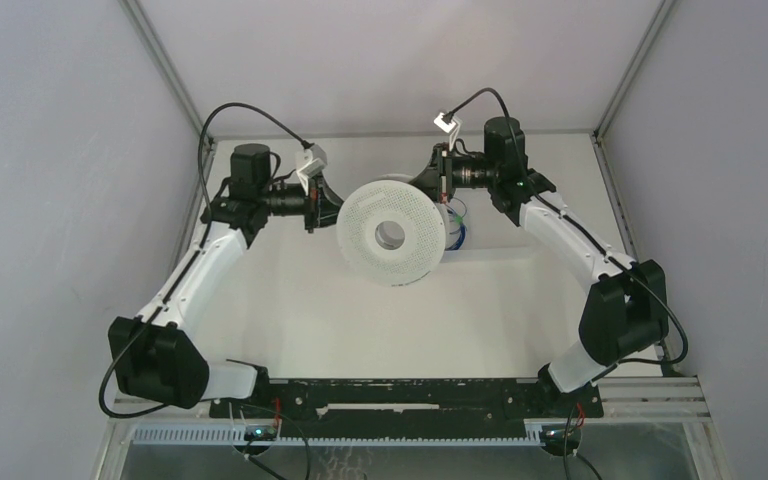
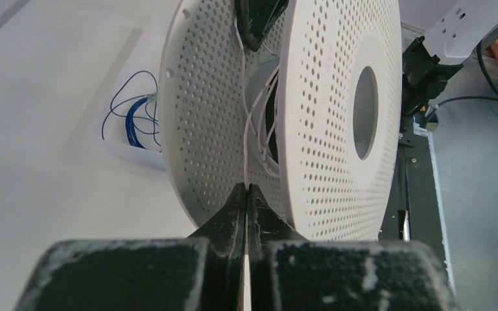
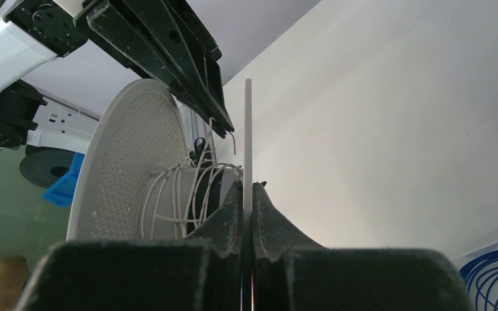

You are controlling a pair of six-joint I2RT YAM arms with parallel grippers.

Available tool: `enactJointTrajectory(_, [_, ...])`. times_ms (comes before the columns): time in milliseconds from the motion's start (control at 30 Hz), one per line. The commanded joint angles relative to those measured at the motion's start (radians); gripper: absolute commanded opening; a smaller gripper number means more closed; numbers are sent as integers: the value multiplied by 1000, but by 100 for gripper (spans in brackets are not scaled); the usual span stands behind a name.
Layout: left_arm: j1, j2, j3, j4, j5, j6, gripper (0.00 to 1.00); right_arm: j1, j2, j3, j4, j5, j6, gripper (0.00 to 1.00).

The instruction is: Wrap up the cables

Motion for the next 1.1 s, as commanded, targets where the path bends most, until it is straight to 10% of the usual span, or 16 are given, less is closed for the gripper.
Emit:
enactJointTrajectory(0, [-33,-23,-53,118,13,22,0,7,-9,25,93,-38,68,0])
enactJointTrajectory(1067, [-64,-25,-102,77,-36,281,23,8,3,13,95,-30,72,0])
